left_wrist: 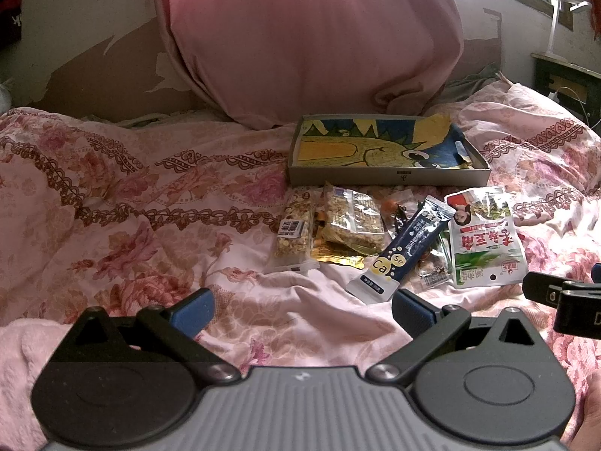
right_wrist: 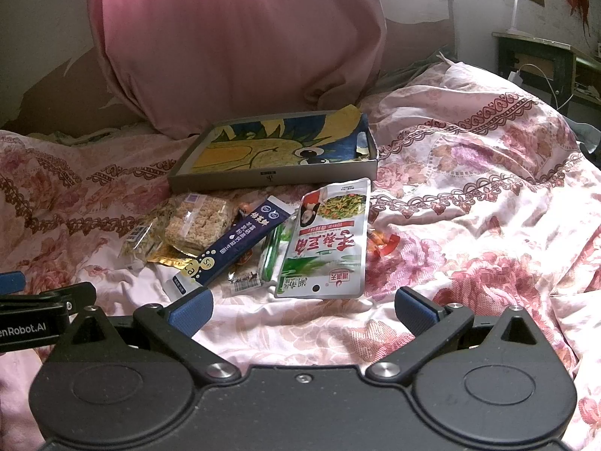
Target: Organize snacks
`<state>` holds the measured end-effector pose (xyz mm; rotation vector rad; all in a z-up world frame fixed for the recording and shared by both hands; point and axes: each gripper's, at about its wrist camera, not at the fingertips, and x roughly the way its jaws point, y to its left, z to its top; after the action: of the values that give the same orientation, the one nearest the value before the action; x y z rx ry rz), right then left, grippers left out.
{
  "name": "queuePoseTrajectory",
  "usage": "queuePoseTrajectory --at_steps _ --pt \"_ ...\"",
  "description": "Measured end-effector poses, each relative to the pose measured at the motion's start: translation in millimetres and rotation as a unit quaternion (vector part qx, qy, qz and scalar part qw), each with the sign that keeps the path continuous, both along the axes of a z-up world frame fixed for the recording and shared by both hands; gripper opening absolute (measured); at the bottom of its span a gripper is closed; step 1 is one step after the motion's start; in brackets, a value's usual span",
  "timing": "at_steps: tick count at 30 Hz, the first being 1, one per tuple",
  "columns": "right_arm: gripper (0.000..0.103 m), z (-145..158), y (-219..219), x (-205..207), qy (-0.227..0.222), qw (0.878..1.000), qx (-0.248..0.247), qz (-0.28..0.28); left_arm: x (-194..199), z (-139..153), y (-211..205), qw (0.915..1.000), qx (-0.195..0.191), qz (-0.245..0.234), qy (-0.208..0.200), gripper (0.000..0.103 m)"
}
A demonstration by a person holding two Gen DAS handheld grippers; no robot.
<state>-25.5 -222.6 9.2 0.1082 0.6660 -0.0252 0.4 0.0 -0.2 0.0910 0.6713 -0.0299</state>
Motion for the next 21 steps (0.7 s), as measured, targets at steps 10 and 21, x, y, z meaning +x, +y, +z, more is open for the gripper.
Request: queuePoseTrajectory --at_steps 10,21 --pt "0.103 3 1 0 0.000 1.000 0.000 0.000 0 0 0 1.0000 0.000 0.000 0.000 0.102" --pt "0.103 -2 -2 5 0.010 1.000 0.012 0.001 19 -8 0 0.9986 -0.026 -0.004 0.047 0.102"
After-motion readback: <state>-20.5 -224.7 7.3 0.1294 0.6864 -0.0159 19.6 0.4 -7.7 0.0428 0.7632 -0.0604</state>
